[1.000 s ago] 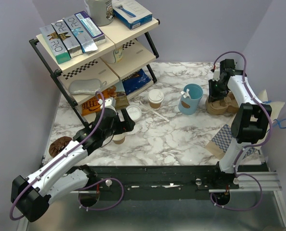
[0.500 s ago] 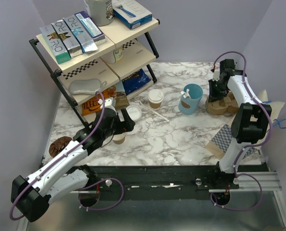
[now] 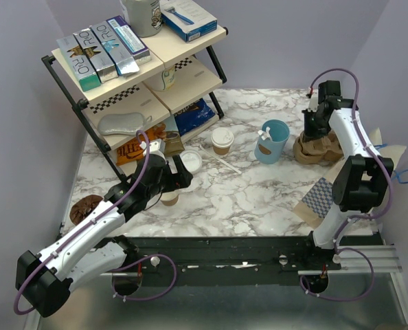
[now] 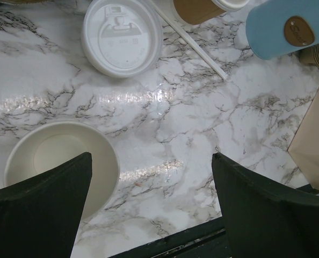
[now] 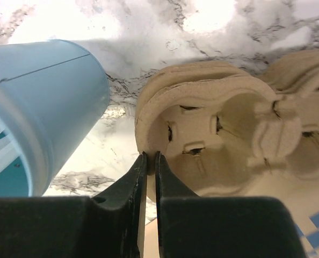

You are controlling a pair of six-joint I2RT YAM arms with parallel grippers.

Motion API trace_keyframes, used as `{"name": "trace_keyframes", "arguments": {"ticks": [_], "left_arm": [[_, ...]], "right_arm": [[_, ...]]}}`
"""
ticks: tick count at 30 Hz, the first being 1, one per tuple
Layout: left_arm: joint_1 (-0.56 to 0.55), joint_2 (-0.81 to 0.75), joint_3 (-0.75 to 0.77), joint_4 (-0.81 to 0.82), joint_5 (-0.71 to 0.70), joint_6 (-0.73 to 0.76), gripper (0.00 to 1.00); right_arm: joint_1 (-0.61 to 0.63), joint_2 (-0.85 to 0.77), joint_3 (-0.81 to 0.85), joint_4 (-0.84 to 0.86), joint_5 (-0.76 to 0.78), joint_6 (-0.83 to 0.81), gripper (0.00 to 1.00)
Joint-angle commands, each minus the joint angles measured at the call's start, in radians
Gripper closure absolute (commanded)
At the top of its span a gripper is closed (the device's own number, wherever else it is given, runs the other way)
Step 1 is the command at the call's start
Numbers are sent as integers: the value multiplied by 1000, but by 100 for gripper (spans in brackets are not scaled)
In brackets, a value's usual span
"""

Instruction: Pack the takeout coffee

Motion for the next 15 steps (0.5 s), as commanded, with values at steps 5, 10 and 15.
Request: {"name": "trace_keyframes", "arguments": {"ticks": [5, 10, 15], "left_arm": [[-2, -12, 21, 3, 24, 11, 1], [-2, -14, 21, 0, 27, 11, 1], [0, -22, 20, 0, 28, 11, 1]], "right_arm": [[5, -90, -33, -21, 13, -13, 98], [3, -57, -34, -10, 15, -6, 99], [5, -118, -8, 7, 53, -31, 99]]}}
